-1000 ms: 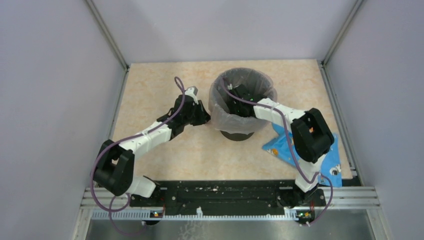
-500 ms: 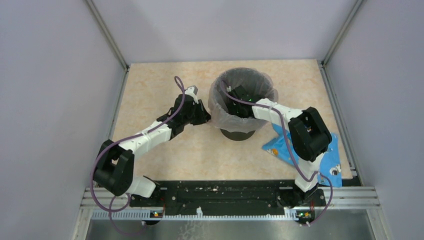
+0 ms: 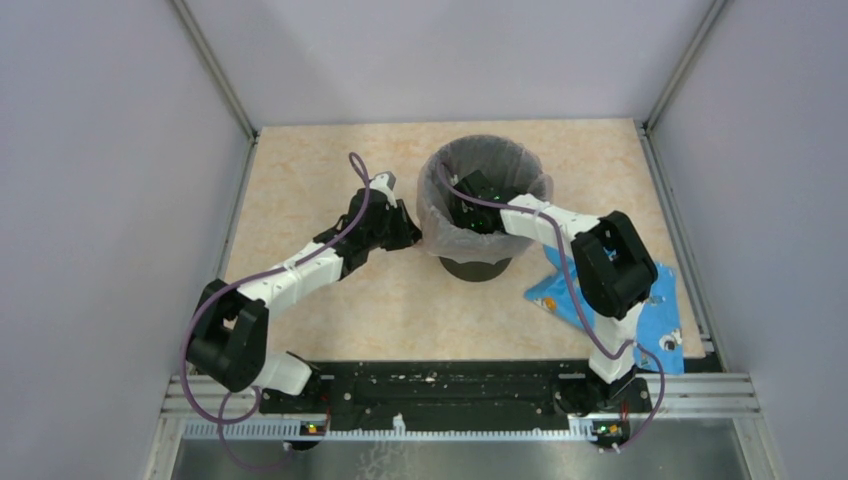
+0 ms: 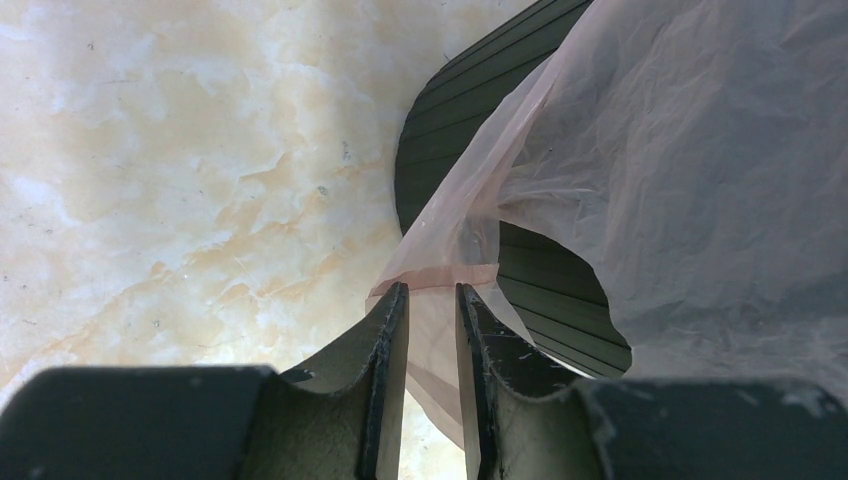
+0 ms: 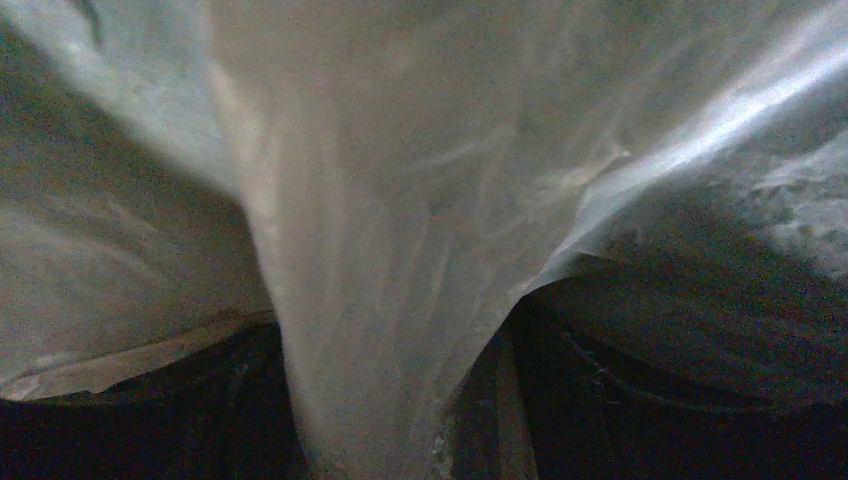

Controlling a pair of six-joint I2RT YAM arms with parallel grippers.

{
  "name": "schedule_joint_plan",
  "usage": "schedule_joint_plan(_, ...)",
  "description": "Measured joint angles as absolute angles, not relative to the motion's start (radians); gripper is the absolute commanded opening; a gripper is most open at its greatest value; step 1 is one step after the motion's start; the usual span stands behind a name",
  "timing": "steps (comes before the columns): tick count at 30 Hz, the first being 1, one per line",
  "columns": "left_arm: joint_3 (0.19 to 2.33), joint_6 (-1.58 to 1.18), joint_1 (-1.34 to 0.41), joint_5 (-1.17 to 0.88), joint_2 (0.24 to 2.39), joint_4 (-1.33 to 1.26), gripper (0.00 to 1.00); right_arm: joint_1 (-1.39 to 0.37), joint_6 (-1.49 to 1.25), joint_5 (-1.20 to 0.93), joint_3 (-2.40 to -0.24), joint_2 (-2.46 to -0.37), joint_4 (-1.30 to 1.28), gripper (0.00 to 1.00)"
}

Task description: Put the trash bags into the trash bin

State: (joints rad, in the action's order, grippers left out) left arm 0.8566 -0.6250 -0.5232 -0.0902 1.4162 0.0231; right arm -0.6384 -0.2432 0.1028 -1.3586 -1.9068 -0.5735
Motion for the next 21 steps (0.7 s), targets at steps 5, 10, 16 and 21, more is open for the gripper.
schedule_joint_plan(5, 0.857, -0.625, -0.523, -0.093, 1.416, 0.023, 0.31, -0.638, -0.243, 0.088, -1.363, -1.911, -0.581, 0.70)
schedule_joint_plan(10, 0.857, -0.625, -0.523, -0.094, 1.416, 0.023, 0.31, -0.636, -0.246, 0.072, -1.364, -1.932, -0.587, 0.70)
schedule_joint_plan(16, 0.857, -0.625, -0.523, -0.095, 1.416, 0.023, 0.31, -0.632, -0.247, 0.057, -1.371, -1.937, -0.599, 0.70)
schedule_joint_plan(21, 0.857, -0.625, -0.523, -0.097, 1.416, 0.023, 0.31, -0.632, -0.248, 0.054, -1.384, -1.942, -0.617, 0.70)
